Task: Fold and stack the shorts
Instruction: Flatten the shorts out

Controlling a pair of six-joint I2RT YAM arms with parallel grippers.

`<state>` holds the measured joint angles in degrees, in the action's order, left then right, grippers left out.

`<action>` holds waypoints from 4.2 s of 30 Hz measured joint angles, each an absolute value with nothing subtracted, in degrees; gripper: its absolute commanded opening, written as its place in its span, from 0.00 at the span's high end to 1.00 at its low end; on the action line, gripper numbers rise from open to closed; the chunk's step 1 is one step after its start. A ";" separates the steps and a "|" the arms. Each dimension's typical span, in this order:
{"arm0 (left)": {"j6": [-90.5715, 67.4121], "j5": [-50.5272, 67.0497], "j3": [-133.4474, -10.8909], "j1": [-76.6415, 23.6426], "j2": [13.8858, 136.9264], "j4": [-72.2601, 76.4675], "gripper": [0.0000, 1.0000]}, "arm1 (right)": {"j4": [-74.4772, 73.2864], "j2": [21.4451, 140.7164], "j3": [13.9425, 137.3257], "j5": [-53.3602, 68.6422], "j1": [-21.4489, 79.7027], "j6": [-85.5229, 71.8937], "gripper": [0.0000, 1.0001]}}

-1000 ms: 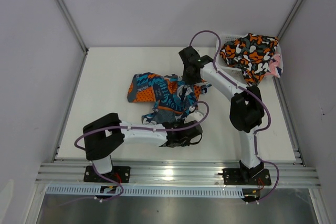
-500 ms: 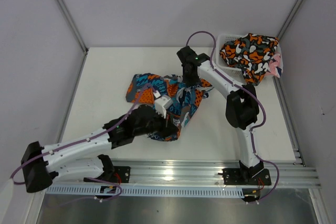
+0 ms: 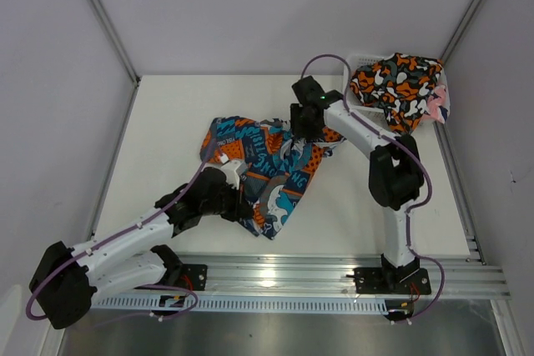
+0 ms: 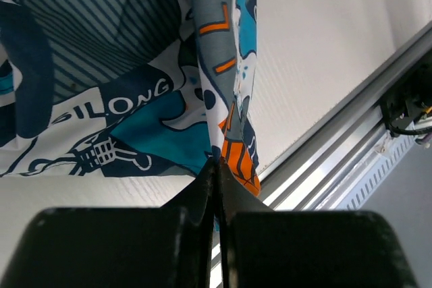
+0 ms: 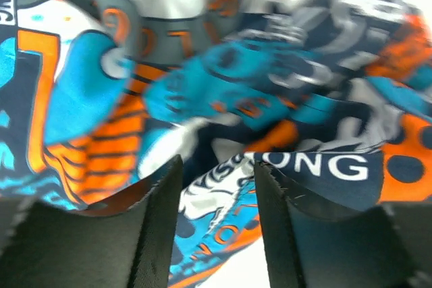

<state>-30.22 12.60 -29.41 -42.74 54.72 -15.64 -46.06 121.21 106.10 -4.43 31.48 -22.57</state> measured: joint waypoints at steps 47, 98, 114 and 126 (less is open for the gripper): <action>-31.68 7.64 -24.10 -36.56 51.46 -14.24 1.00 | 9.34 93.67 41.71 10.85 0.97 -51.62 0.44; -19.09 14.68 -79.22 -36.99 38.70 -49.28 1.00 | -47.40 58.39 84.27 -4.80 9.61 -38.98 1.00; -13.43 9.30 -104.66 -36.99 35.97 -51.62 0.83 | -43.77 42.46 96.07 15.18 11.46 -45.52 1.00; -23.33 19.88 -49.47 -37.80 31.68 -31.59 0.53 | -44.07 45.10 85.03 11.81 8.88 -47.00 1.00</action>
<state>-23.33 19.88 -49.47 -37.80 31.68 -31.59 -44.07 45.10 85.03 11.81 8.88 -47.00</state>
